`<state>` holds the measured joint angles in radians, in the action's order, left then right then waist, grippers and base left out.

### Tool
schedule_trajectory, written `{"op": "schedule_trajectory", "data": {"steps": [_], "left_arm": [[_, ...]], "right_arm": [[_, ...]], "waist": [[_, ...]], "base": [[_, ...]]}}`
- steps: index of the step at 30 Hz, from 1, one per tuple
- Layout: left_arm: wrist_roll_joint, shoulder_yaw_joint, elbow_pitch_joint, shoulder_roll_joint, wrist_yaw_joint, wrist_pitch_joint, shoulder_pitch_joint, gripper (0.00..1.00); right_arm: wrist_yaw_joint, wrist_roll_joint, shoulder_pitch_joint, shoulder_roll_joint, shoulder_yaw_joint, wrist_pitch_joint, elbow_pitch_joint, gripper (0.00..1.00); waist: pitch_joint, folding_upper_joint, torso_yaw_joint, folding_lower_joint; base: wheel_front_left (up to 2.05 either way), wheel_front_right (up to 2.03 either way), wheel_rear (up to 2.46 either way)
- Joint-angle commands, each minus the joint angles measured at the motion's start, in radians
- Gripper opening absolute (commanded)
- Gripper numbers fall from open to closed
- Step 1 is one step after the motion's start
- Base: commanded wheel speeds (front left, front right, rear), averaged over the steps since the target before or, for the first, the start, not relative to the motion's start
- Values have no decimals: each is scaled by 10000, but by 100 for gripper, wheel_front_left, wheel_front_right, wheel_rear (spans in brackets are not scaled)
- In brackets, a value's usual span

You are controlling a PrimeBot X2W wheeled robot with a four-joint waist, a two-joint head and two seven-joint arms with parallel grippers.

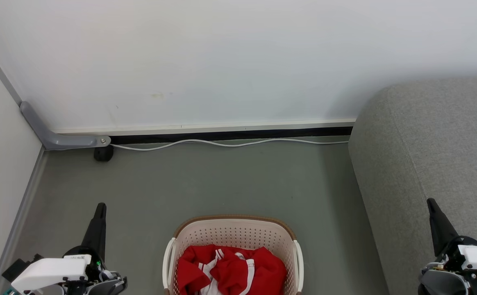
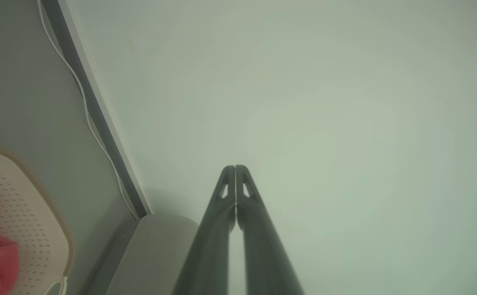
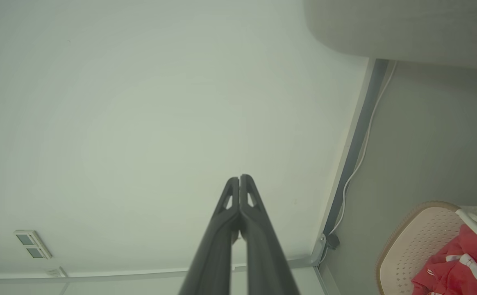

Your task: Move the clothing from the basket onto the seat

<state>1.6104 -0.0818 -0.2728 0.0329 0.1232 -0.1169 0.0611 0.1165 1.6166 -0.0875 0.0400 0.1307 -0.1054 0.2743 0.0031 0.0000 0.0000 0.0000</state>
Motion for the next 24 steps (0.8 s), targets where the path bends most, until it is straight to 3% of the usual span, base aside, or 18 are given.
{"op": "schedule_trajectory", "data": {"steps": [1, 24], "left_arm": [[-18, -320, 280, 173, 75, 36, 468, 0], [-17, -320, 280, 173, 75, 37, 468, 0]], "right_arm": [[142, -87, -205, 104, -160, -85, -295, 0], [142, -88, -205, 104, -159, -86, -295, 0]], "waist": [[0, 0, 0, 0], [0, 0, 0, 0]], "base": [[0, 0, 0], [0, 0, 0]]}}
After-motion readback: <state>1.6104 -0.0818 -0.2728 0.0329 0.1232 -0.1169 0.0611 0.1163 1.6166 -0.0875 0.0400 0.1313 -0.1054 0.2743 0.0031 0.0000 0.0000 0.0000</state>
